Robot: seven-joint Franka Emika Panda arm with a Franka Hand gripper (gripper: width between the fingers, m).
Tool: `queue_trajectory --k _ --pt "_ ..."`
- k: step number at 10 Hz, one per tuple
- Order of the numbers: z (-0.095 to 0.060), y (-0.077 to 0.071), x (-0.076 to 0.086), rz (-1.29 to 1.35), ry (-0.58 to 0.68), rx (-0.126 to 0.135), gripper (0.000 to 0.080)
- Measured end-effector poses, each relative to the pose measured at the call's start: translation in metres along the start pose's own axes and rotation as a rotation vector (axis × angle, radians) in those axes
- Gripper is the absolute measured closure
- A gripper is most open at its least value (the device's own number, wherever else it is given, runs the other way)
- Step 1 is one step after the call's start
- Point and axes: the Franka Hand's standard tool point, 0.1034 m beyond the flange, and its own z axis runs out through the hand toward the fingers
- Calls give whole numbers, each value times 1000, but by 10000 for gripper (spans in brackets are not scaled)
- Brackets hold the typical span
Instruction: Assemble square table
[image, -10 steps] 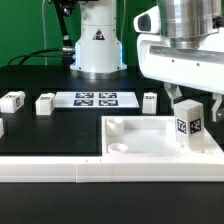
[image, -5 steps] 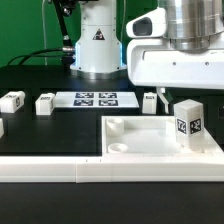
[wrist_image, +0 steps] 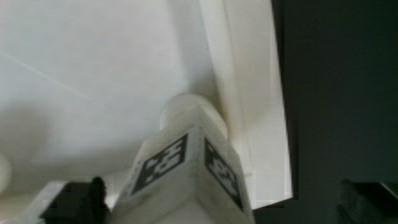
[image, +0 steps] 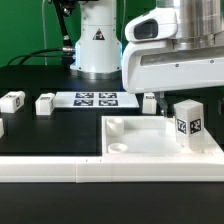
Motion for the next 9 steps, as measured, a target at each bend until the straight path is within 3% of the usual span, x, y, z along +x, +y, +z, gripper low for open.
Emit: queue_trajectory --k 3,6,8,9 --pt "0 1 0 -306 0 -12 151" --pt "0 2 0 -408 -1 -16 151" --pt "0 2 0 -407 -1 -17 413" --pt "0 4 1 -406 0 -19 508"
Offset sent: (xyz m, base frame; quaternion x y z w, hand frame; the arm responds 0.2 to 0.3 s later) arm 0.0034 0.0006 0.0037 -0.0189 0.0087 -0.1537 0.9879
